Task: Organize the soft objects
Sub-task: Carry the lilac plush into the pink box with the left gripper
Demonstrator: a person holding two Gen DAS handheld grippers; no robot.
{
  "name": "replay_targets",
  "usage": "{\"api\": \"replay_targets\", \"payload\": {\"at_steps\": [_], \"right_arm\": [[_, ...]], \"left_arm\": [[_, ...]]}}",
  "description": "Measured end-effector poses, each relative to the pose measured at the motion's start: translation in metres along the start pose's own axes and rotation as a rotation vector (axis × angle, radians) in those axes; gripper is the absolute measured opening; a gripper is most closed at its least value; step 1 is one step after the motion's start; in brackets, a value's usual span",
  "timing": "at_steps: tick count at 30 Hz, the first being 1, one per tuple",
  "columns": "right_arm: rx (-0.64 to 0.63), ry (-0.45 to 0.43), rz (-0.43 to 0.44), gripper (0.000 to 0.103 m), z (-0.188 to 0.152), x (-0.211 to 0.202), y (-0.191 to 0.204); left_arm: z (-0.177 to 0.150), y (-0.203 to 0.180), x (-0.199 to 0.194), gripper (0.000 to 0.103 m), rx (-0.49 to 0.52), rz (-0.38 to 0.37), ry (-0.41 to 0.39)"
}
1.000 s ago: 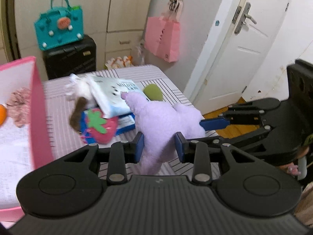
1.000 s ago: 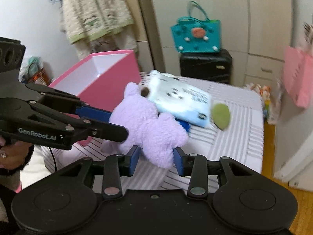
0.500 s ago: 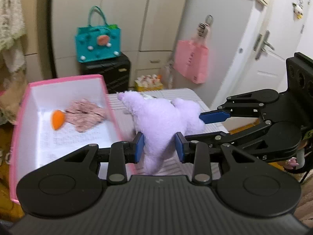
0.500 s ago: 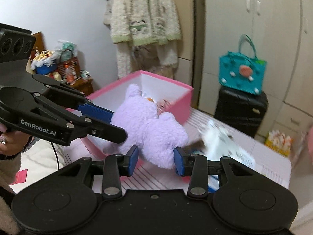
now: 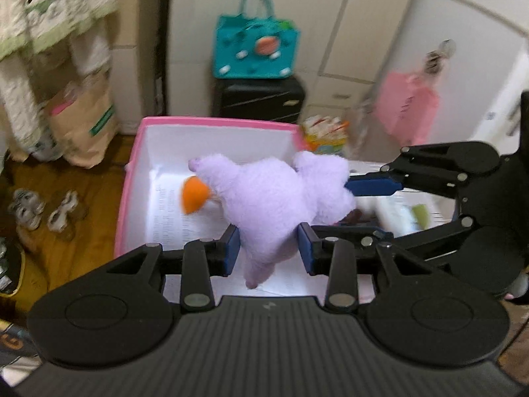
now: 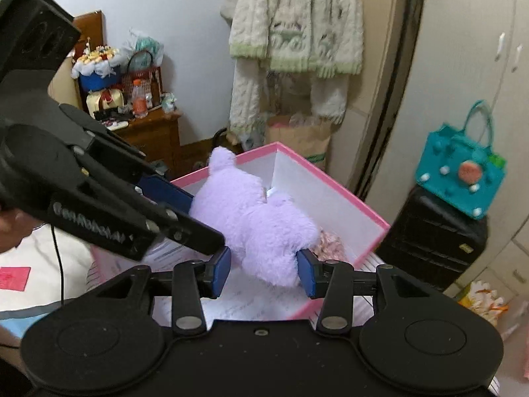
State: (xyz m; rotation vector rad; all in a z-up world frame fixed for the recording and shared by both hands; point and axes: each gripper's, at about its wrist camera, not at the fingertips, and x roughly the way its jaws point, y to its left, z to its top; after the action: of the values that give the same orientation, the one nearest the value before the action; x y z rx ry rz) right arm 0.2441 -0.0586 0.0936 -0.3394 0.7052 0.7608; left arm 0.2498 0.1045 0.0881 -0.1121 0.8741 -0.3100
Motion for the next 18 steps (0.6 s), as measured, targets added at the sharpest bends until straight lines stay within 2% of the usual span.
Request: {"api": "replay_targets", "payload": {"at_steps": [2,5,10,13,18], "right_arm": [[0.007,0.024,0.018,0.046,0.008,0.019,-0.008],[0.007,0.067,0.033,0.035,0.014,0.041,-0.015],[-0.004,0.123,0.047,0.032,0.014,0.062,-0.018],[0.014,0.147,0.056,0.032,0.012,0.068,-0.018],[0.115,0.211,0.068,0.032,0.007,0.078,-0.024]], "left_arm": [[0.008,0.015,0.015,0.036,-0.049,0.009,0.041],[0.017,0.034,0.035,0.036,-0.110,0.015,0.097],[0.024,0.058,0.058,0.036,-0.179,-0.009,0.194],[0.024,0.061,0.067,0.036,-0.170,-0.008,0.223],[0.022,0.052,0.081,0.036,-0.108,0.009,0.267]]}}
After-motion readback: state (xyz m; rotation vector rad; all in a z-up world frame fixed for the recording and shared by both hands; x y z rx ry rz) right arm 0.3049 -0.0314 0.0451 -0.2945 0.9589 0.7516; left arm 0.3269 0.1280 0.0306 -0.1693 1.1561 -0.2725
